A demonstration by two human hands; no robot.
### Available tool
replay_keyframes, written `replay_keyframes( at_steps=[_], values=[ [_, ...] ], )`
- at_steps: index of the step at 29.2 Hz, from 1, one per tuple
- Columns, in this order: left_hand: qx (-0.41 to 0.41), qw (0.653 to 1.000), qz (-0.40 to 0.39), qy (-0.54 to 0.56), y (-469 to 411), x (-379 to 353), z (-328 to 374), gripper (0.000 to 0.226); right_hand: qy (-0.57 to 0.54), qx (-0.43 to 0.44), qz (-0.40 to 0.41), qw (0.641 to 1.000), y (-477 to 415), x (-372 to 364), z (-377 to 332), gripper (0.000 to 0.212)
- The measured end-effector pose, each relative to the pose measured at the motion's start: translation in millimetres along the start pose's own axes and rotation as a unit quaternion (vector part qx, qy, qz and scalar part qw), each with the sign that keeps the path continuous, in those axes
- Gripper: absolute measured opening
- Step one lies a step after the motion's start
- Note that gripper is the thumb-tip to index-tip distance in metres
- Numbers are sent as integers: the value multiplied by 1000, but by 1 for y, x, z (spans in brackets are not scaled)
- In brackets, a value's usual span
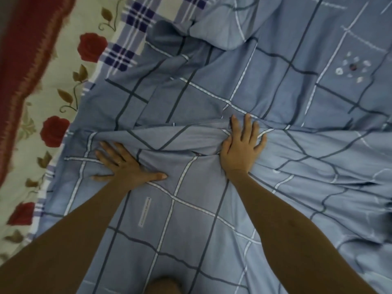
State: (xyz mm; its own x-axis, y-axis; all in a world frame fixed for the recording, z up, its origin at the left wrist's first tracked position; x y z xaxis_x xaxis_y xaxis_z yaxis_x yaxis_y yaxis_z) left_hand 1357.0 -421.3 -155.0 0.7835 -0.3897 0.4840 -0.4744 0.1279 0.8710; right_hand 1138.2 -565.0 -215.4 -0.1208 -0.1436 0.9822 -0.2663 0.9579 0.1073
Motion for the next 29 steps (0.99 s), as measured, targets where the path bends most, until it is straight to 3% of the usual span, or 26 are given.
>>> replay_keyframes(
  at_steps=[5,10,22,29],
  values=[
    [105,992,-69,-22,-3,11,15,167,5,7,-10,1000,-6,0,0,58],
    [149,985,-75,-41,-9,13,22,174,14,6,-25,1000,-10,-2,1,58],
    [122,990,-43,-55,-8,6,21,175,13,10,-16,1000,-7,-1,0,58],
    [50,998,18,-31,-3,-3,5,171,-9,8,-12,1000,-3,-3,1,61]
  ],
)
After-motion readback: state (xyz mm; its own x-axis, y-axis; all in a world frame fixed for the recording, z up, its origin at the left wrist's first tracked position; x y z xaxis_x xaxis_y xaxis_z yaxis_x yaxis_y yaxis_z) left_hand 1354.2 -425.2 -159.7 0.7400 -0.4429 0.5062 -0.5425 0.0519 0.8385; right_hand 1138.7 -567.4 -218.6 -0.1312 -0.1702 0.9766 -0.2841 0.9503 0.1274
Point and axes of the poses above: each hand's wrist, its own y-axis away from the middle knuckle, its own x-axis out of the back of the hand, z = x × y, the point moved 1 cm from there along -y, towards the middle knuckle, and after that the axes turned 3 degrees about -z, right-handed, at the moved point
